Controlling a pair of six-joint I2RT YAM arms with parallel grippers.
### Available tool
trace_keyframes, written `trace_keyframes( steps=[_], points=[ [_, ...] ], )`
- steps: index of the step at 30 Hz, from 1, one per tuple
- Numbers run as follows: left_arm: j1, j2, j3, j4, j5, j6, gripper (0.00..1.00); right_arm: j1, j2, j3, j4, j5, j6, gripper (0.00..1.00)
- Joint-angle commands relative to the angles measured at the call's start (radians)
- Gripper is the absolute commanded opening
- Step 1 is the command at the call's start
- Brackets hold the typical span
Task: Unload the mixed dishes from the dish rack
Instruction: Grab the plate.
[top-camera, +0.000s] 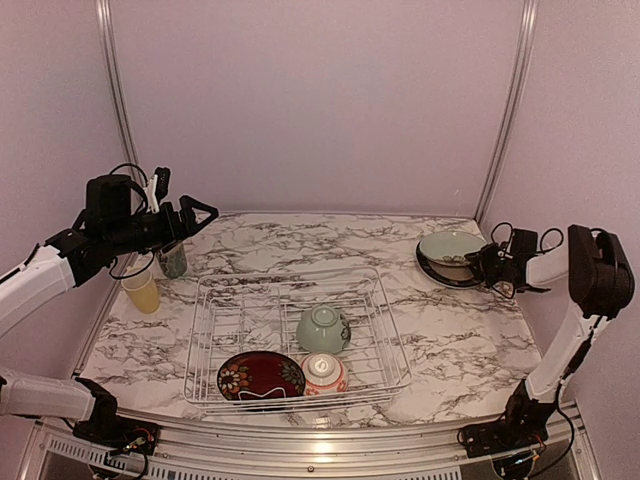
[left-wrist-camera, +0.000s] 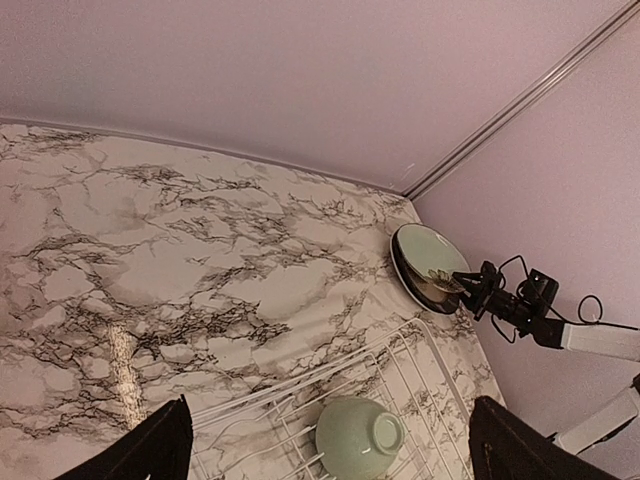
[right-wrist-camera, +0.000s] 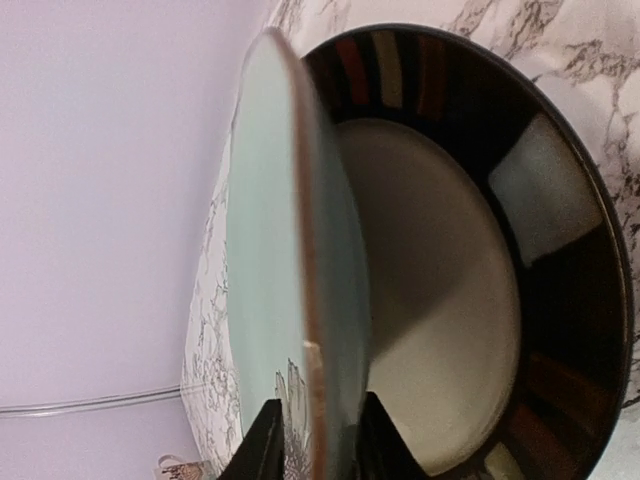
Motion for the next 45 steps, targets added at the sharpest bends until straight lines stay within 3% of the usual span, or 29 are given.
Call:
trace_keyframes(
  steps=[1, 22, 45],
  points=[
    [-0.003, 0.013, 0.021, 0.004, 0.021, 0.004, 0.99, -0.003, -0.005, 0.054, 0.084, -0.038, -0.038, 0.29],
    [-0.012, 0.03, 0.027, 0.029, 0.037, -0.01, 0.99, -0.003, -0.152, -0.029, -0.098, 0.011, -0.204, 0.66],
    [-0.019, 0.005, 0.006, 0.026, 0.026, -0.012, 0.99, 0.006, -0.249, -0.04, -0.419, 0.241, -0.523, 0.68]
  ],
)
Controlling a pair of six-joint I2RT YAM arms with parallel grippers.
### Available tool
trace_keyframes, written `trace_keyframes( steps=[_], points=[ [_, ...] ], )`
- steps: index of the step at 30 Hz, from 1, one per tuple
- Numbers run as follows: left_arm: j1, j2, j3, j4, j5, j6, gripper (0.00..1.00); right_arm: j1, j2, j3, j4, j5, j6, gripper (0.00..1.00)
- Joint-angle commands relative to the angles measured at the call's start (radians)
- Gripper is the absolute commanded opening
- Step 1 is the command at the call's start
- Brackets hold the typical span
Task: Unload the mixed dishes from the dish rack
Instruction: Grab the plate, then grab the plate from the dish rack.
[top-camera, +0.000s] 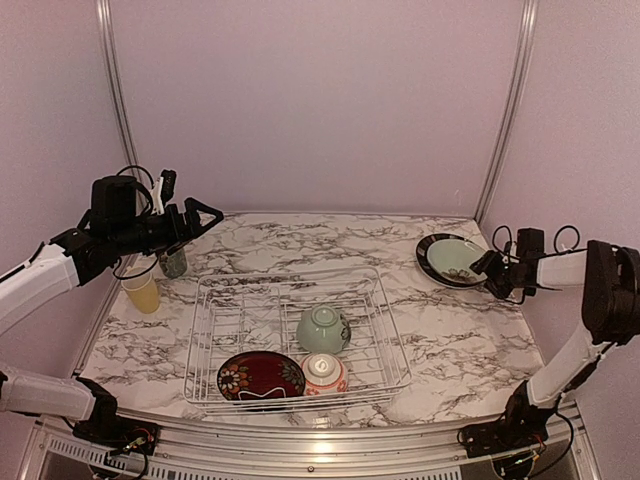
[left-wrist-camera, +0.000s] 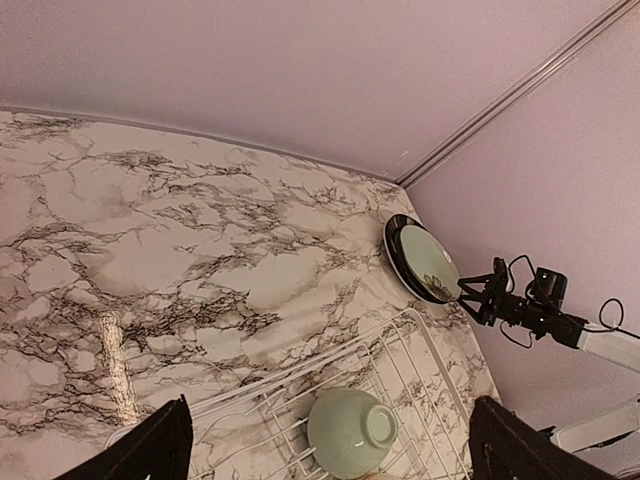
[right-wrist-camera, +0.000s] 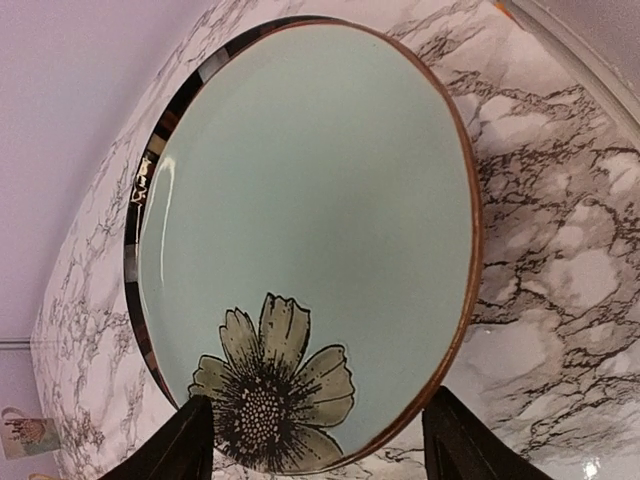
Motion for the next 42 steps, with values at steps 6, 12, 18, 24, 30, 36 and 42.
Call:
trace_keyframes(
  steps=[6, 12, 18, 24, 30, 36, 42],
  points=[
    [-0.006, -0.023, 0.004, 0.017, -0.001, -0.001, 0.99, 0.018, -0.097, -0.002, -0.1, 0.108, -0.165, 0.68],
    [-0.008, -0.017, 0.007, 0.019, 0.0, 0.0, 0.99, 0.169, -0.202, 0.032, -0.135, 0.117, -0.347, 0.71],
    [-0.008, -0.012, 0.007, 0.024, -0.002, -0.005, 0.99, 0.378, -0.345, 0.077, -0.134, 0.069, -0.506, 0.78],
    [-0.013, -0.012, 0.005, 0.029, -0.004, -0.007, 0.99, 0.604, -0.37, 0.147, -0.177, -0.057, -0.631, 0.79],
    [-0.014, -0.011, 0.008, 0.025, -0.006, -0.004, 0.99, 0.894, -0.327, 0.212, -0.216, -0.05, -0.713, 0.8],
    [-0.015, -0.008, 0.007, 0.025, -0.006, -0.003, 0.99, 1.14, -0.166, 0.336, -0.31, -0.036, -0.776, 0.8],
    [-0.016, -0.016, 0.003, 0.02, -0.008, -0.001, 0.99, 1.287, 0.009, 0.454, -0.407, -0.003, -0.843, 0.79]
  ],
)
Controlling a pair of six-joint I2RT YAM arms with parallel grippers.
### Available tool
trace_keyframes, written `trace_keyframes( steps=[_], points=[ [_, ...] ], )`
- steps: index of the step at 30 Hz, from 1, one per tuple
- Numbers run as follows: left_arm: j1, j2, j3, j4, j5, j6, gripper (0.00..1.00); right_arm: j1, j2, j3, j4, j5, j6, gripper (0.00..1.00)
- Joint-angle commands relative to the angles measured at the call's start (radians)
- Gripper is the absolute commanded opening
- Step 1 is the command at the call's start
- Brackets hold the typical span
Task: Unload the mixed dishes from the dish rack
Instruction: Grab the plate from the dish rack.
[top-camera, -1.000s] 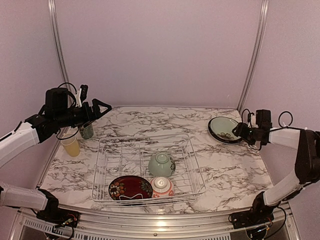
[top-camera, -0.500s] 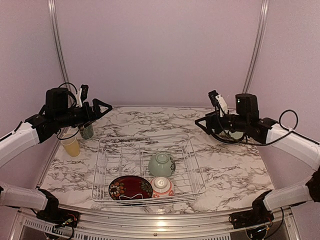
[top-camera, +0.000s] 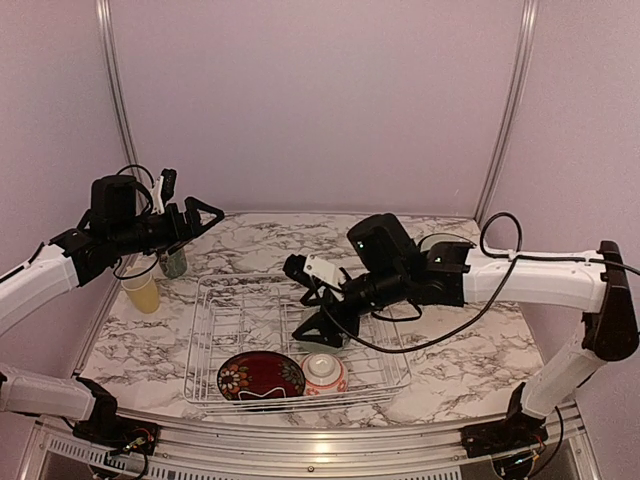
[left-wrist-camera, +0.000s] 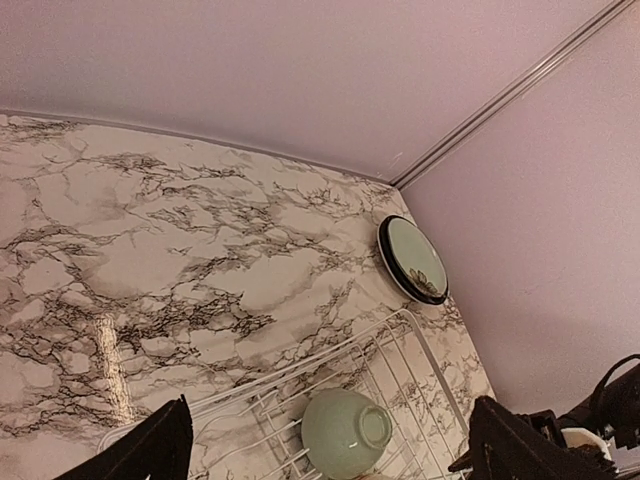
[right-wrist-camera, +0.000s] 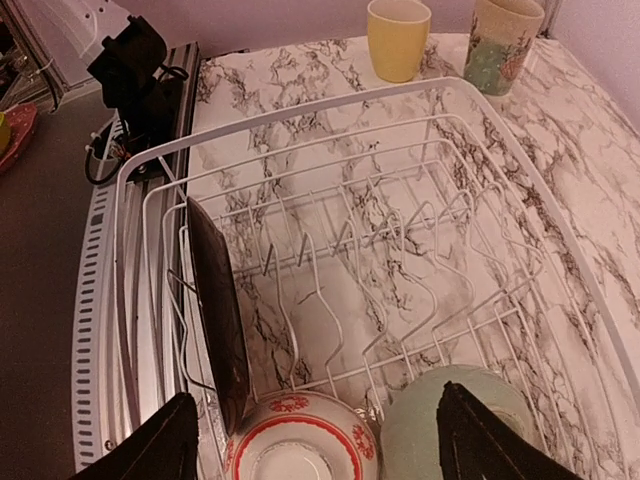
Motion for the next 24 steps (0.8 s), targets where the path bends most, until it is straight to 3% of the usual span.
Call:
trace_keyframes(
  steps=[1, 10, 24],
  points=[
    [-0.005, -0.014, 0.002, 0.008, -0.01, 0.008, 0.99, 0.078, 0.097, 0.082, -0.112, 0.024, -0.074, 0.79],
    [-0.006, -0.012, 0.01, 0.0, -0.015, 0.015, 0.99, 0.146, 0.221, 0.154, -0.134, -0.013, -0.093, 0.73],
    [-0.006, 0.001, 0.021, 0.004, -0.009, 0.014, 0.99, 0.177, 0.34, 0.228, -0.165, 0.006, -0.112, 0.34]
  ],
)
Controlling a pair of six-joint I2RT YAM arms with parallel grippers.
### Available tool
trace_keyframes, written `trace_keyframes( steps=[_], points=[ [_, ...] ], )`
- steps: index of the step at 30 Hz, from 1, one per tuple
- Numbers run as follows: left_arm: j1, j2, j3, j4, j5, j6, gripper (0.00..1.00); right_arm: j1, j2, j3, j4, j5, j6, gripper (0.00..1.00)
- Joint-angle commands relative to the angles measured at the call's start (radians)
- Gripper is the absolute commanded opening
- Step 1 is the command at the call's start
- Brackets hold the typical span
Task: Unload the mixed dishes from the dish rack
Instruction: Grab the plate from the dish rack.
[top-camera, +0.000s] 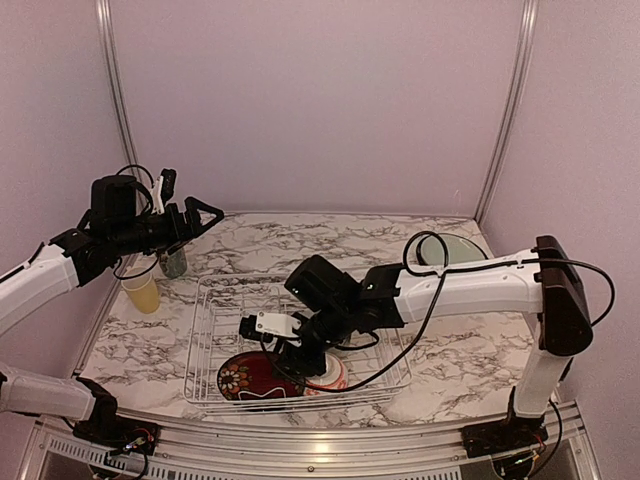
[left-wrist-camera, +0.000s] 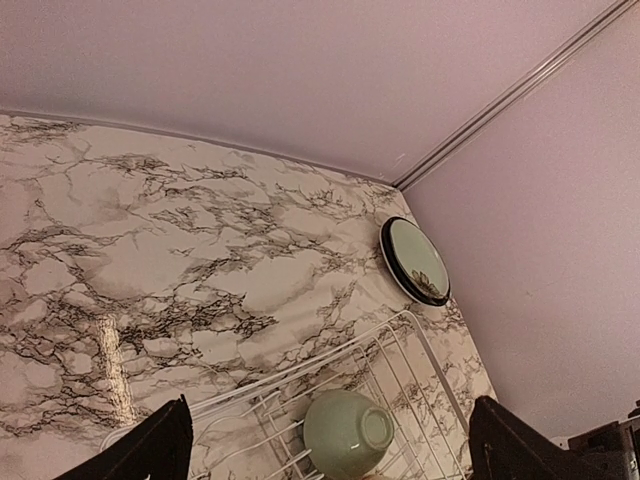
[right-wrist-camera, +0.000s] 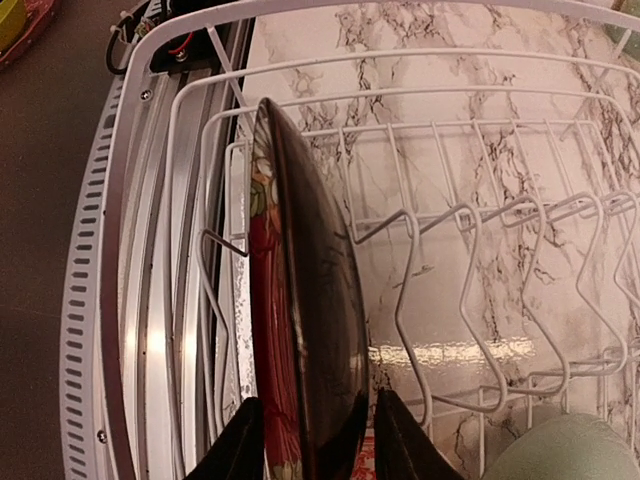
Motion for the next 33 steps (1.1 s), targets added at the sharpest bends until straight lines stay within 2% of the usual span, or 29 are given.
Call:
trace_keyframes(
  steps=[1, 13, 22, 33],
  points=[
    [-0.006, 0.001, 0.022, 0.005, -0.002, 0.014, 0.99, 0.013, 0.015, 0.041, -0.024, 0.004, -0.012, 0.32],
    [-0.006, 0.009, 0.029, 0.009, 0.004, 0.012, 0.99, 0.014, 0.0, 0.041, -0.016, -0.018, -0.013, 0.08],
    [-0.007, 0.005, 0.029, 0.004, 0.001, 0.012, 0.99, 0.013, -0.061, 0.029, 0.034, 0.018, 0.021, 0.0],
    [-0.007, -0.005, 0.021, -0.001, -0.005, 0.014, 0.99, 0.014, -0.134, 0.033, 0.097, 0.093, 0.072, 0.0]
  ],
)
